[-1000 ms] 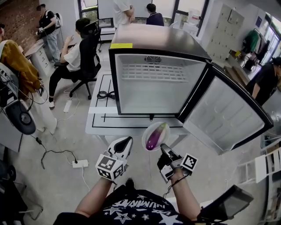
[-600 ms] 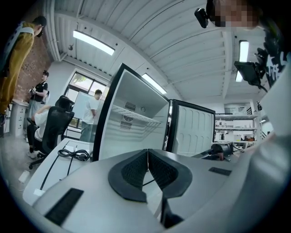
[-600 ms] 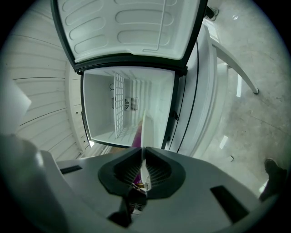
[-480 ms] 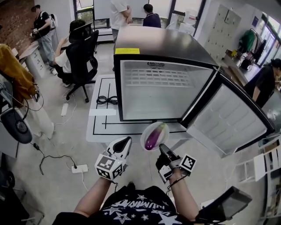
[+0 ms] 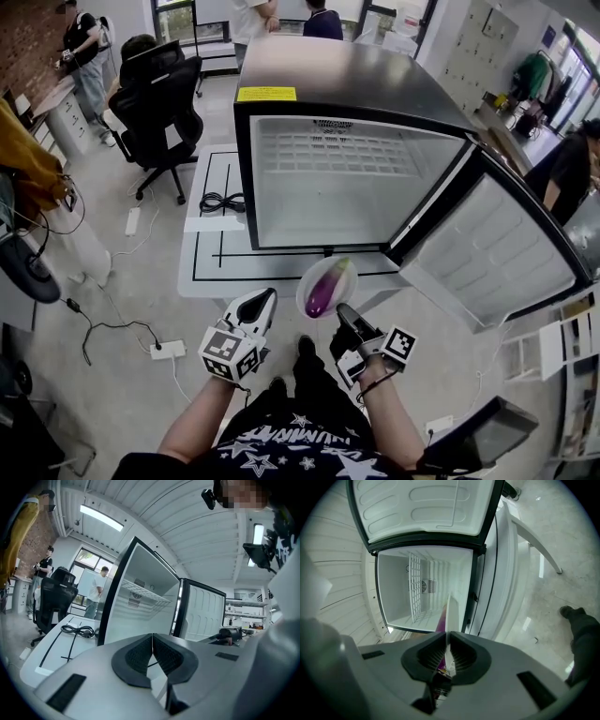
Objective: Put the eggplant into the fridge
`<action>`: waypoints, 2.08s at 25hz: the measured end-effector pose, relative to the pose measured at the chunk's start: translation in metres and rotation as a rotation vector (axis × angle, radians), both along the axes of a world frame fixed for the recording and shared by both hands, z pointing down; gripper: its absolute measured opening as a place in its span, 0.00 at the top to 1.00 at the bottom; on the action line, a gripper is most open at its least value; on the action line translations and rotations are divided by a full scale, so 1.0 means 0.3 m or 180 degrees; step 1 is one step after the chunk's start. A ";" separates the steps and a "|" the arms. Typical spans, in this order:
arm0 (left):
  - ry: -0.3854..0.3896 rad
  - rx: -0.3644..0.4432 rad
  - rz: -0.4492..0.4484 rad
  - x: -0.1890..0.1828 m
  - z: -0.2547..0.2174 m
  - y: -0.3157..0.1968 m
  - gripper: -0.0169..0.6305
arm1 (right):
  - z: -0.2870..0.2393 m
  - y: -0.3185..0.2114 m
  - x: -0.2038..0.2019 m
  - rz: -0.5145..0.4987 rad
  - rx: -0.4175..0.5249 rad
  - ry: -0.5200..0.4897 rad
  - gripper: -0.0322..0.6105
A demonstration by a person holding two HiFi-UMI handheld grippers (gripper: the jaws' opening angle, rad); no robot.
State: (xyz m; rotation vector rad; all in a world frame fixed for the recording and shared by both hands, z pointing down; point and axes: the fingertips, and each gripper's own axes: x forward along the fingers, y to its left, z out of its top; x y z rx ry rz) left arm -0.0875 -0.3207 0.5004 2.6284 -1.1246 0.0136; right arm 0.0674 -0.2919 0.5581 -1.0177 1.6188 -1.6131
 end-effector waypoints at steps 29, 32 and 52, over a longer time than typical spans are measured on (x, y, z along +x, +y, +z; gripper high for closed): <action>-0.0175 0.0066 -0.0313 0.099 -0.030 -0.427 0.96 | 0.001 -0.540 -0.001 -0.0524 0.0019 -0.0092 0.91; -0.0177 0.0058 -0.0312 0.106 -0.028 -0.463 0.96 | 0.000 -0.591 -0.016 -0.0569 -0.0006 -0.0098 0.91; -0.0292 -0.0102 -0.0383 0.135 0.008 -0.595 0.96 | 0.059 -0.820 -0.013 -0.0722 -0.0172 0.0042 0.91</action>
